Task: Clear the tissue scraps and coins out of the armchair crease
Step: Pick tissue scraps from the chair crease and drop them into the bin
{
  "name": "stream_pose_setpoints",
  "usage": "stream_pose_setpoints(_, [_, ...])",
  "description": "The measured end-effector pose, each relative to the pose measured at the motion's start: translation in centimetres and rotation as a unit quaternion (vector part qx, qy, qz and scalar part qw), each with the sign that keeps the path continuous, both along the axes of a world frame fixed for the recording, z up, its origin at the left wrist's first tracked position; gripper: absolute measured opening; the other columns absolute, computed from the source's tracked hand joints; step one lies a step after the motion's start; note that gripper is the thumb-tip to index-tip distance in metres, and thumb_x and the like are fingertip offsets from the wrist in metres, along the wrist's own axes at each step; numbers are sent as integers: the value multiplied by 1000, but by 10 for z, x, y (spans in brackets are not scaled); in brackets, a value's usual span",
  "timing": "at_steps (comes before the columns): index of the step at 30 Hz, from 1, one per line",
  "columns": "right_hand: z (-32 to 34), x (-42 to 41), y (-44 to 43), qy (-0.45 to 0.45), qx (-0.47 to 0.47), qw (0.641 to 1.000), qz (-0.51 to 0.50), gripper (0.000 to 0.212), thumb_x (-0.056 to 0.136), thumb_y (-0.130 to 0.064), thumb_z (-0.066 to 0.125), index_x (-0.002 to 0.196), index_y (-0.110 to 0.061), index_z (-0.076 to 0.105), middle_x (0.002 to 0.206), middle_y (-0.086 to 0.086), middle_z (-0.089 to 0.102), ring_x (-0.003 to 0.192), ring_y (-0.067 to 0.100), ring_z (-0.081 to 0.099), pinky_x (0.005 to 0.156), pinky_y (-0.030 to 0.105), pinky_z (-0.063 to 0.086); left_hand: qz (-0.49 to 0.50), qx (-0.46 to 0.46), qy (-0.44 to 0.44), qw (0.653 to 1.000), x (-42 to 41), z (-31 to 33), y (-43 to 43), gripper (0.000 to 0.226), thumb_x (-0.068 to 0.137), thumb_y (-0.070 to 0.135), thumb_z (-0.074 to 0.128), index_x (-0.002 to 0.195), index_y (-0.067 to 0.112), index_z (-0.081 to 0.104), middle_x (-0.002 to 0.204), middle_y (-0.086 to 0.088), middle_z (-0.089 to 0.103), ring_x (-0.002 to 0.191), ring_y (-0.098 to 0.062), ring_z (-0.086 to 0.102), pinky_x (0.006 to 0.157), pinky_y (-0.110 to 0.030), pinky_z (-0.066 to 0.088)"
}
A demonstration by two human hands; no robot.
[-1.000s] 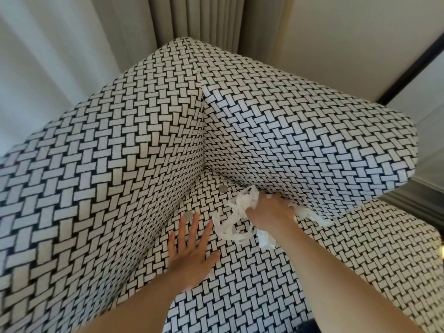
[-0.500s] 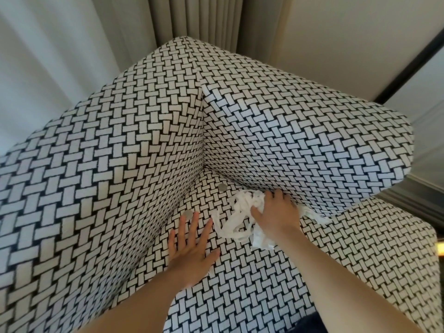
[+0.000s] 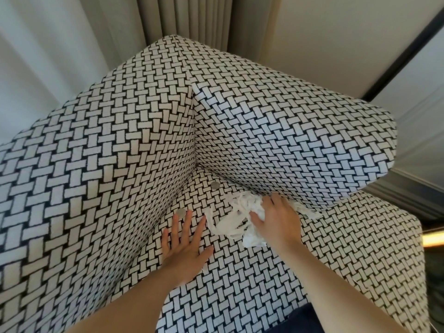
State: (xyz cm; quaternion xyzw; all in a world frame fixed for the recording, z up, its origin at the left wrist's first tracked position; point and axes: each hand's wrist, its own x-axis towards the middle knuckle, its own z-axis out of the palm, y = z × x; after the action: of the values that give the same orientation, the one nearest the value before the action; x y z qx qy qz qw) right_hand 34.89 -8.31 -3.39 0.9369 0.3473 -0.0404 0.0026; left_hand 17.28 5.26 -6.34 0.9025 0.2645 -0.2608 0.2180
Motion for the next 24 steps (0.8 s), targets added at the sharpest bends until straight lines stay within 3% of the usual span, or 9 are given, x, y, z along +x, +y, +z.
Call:
stream_pose_setpoints(2, [-1, -3, -3, -14, -2, 1000, 11, 55, 78, -60, 57, 106, -14, 66, 88, 3, 65, 72, 17, 63, 58, 29, 54, 1, 3, 0, 1000, 0, 1, 0, 70, 94, 61, 16, 123, 42, -44, 126, 11, -62, 112, -16, -61, 83, -33, -45])
stream_pose_setpoints(5, [2, -3, -7, -38, 13, 999, 1, 67, 79, -73, 30, 119, -25, 57, 97, 2, 64, 83, 21, 63, 72, 35, 54, 1, 4, 3, 1000, 1, 1, -1, 70, 93, 62, 16, 123, 40, -44, 126, 11, -61, 113, -16, -61, 82, -32, -45])
stream_pose_setpoints(11, [12, 15, -15, -52, 34, 996, -61, 78, 93, -58, 0, 116, -16, 63, 107, 7, 68, 102, 26, 62, 92, 41, 45, 3, 3, 7, 1000, 2, 1, -1, 70, 93, 63, 15, 123, 40, -44, 127, 11, -61, 113, -16, -60, 84, -33, -44])
stream_pose_setpoints(17, [7, 24, 1, 16, -88, 994, -56, 53, 99, -43, 14, 133, -19, 47, 126, 10, 59, 115, 25, 56, 103, 40, 40, 1, 1, 12, 1000, 2, 2, -1, 70, 93, 63, 15, 122, 38, -44, 125, 10, -62, 112, -16, -61, 83, -33, -44])
stream_pose_setpoints(21, [1, 29, 12, 74, -142, 985, -71, 53, 99, -48, 14, 143, -27, 35, 140, 18, 38, 122, 33, 49, 107, 46, 34, 2, -1, 19, 1000, 2, 2, -1, 69, 93, 63, 14, 122, 37, -43, 124, 11, -63, 112, -16, -61, 88, -36, -41])
stream_pose_setpoints(24, [-2, 31, 15, 90, -156, 981, -79, 53, 99, -49, 16, 141, -25, 38, 138, 18, 34, 114, 31, 53, 102, 43, 41, 2, 0, 21, 1000, 2, 2, -1, 70, 93, 63, 15, 121, 37, -44, 123, 11, -63, 112, -16, -61, 87, -36, -41])
